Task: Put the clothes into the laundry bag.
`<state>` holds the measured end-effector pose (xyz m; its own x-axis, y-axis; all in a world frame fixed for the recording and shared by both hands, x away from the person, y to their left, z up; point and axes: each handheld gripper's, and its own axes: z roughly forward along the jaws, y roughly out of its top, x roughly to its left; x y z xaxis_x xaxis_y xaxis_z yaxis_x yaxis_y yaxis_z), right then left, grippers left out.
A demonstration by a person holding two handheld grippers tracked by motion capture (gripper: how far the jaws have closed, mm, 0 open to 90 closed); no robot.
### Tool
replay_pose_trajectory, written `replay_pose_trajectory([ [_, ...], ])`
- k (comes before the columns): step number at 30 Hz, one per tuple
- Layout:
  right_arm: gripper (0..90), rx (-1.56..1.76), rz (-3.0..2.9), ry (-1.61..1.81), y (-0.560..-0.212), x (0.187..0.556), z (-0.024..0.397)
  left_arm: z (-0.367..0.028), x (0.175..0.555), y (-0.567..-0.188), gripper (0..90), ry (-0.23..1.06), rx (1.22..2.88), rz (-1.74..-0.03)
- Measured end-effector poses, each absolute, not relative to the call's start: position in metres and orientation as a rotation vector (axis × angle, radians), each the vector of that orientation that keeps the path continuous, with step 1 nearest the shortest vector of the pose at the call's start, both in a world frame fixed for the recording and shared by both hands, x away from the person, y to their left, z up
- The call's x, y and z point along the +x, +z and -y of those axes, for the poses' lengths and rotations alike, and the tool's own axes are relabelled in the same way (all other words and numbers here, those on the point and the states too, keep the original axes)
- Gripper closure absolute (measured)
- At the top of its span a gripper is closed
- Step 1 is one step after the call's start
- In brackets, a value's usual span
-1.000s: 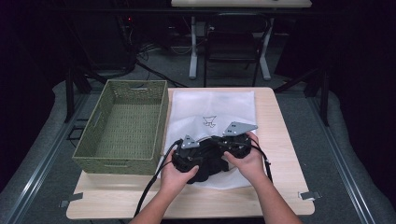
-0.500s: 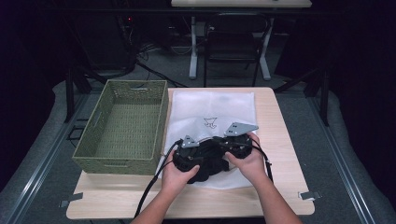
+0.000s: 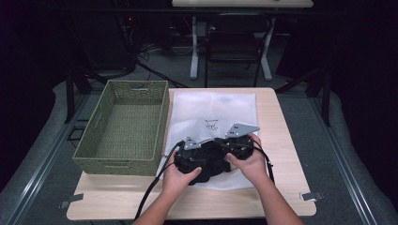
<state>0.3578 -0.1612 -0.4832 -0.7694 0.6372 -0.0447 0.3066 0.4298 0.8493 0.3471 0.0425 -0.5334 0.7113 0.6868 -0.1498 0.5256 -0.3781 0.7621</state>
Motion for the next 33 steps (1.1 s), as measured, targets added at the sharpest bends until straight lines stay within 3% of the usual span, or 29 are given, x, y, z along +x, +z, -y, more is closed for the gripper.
replay_pose_trajectory([
  [8, 86.4, 0.808, -2.328, 1.272, -0.484, 0.358, 0.162, -0.047, 0.342, -0.531, 47.9, 0.255, 2.071, -0.909],
  [33, 85.7, 0.816, -2.322, 1.280, -0.484, 0.358, 0.163, -0.066, 0.315, -0.504, 44.0, 0.294, 2.038, -0.880],
])
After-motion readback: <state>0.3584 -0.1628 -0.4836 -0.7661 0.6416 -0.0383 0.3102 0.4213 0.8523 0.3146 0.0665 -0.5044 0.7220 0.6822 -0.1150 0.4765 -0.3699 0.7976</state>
